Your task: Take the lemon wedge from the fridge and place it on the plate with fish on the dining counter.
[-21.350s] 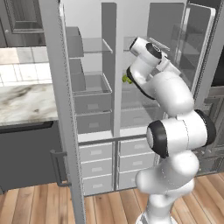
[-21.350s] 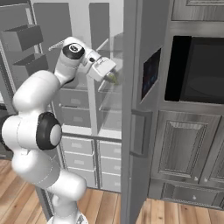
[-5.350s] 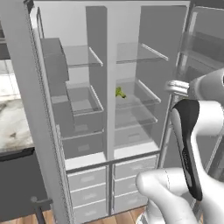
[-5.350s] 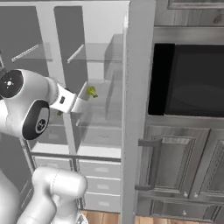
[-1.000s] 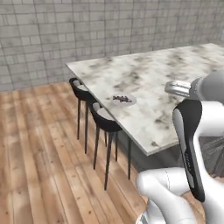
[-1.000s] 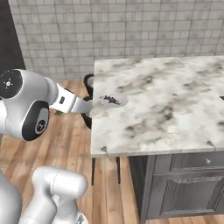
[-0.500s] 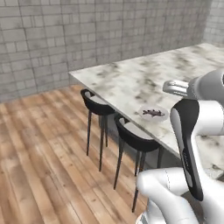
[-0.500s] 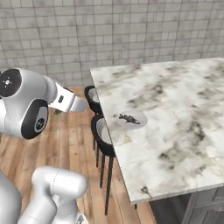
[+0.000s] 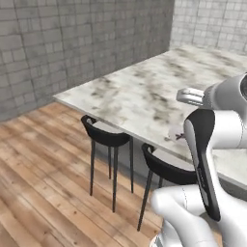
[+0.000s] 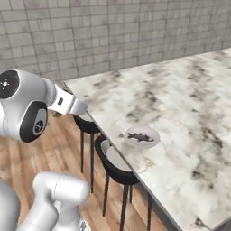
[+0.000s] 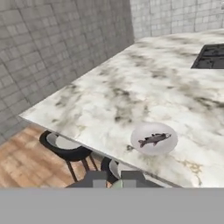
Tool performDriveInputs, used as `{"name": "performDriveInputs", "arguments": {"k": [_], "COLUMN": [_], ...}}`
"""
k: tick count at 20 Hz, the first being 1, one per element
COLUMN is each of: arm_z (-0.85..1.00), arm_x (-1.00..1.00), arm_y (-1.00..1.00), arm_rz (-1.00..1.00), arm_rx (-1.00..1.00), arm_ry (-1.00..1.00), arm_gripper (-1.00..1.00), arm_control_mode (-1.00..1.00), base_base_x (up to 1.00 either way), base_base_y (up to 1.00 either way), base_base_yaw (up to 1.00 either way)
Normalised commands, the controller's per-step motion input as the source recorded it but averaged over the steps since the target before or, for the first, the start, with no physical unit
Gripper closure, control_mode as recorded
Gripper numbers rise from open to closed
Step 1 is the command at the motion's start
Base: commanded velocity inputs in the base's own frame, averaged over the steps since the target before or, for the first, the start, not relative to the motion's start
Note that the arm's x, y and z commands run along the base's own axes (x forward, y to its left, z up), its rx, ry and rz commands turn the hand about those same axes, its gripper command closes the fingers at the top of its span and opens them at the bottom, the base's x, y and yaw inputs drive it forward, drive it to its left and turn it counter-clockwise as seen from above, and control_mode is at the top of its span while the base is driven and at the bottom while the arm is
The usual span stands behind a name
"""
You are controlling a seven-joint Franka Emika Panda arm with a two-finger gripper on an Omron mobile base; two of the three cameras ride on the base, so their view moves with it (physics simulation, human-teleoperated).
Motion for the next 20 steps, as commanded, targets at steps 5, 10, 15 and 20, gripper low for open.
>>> {"name": "performDriveInputs", "arguments": {"k": [5,10,15,20], "arm_z": [0.00,0.00,0.00,0.00], "arm_x": [0.00,0.00,0.00,0.00], "arm_y": [0.00,0.00,0.00,0.00], "arm_rz": [0.00,0.00,0.00,0.00], "arm_rx": [0.00,0.00,0.00,0.00], "arm_ry": [0.00,0.00,0.00,0.00], "arm_gripper": [1.00,1.00,1.00,1.00], "arm_control_mode": [1.00,1.00,1.00,1.00], "base_base_x": [0.10,0.00,0.55,0.73], "base_base_y": [-0.21,-0.32,-0.03,-0.04], "base_base_yaw": [-0.39,-0.34,-0.15,-0.01]}}
